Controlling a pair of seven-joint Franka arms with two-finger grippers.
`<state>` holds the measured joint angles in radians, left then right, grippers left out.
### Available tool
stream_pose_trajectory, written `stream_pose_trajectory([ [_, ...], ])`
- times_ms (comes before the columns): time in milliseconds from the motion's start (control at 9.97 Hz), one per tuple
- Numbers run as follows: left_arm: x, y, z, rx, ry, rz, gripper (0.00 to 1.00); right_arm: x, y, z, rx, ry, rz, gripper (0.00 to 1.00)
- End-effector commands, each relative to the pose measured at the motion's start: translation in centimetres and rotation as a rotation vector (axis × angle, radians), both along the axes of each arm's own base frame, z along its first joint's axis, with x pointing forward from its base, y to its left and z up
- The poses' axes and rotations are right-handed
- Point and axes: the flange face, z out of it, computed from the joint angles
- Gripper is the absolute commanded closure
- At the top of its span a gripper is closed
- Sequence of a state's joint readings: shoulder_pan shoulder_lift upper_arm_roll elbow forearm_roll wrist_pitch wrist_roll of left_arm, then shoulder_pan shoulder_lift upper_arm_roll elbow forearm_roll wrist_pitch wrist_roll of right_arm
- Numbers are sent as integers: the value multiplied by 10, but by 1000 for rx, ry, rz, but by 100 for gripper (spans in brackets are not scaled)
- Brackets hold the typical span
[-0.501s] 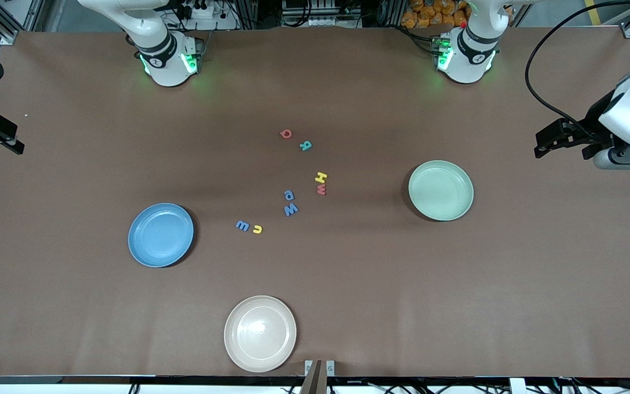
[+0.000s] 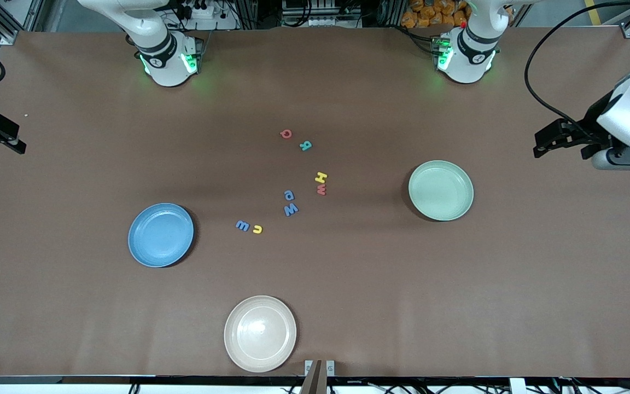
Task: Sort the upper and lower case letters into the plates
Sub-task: 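Move the left gripper over the pink Q among the letters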
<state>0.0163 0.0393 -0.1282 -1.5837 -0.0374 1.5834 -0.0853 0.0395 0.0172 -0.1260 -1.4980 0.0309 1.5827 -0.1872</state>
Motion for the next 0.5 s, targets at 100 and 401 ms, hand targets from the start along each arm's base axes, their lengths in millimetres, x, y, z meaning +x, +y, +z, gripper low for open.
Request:
stream_pose_trajectory([
  [100, -2, -108, -77, 8, 167, -114, 0, -2, -2, -2, 7, 10, 6, 0],
  [401, -11, -254, -145, -22, 126, 38, 0, 3, 0, -12, 7, 27, 10, 0],
])
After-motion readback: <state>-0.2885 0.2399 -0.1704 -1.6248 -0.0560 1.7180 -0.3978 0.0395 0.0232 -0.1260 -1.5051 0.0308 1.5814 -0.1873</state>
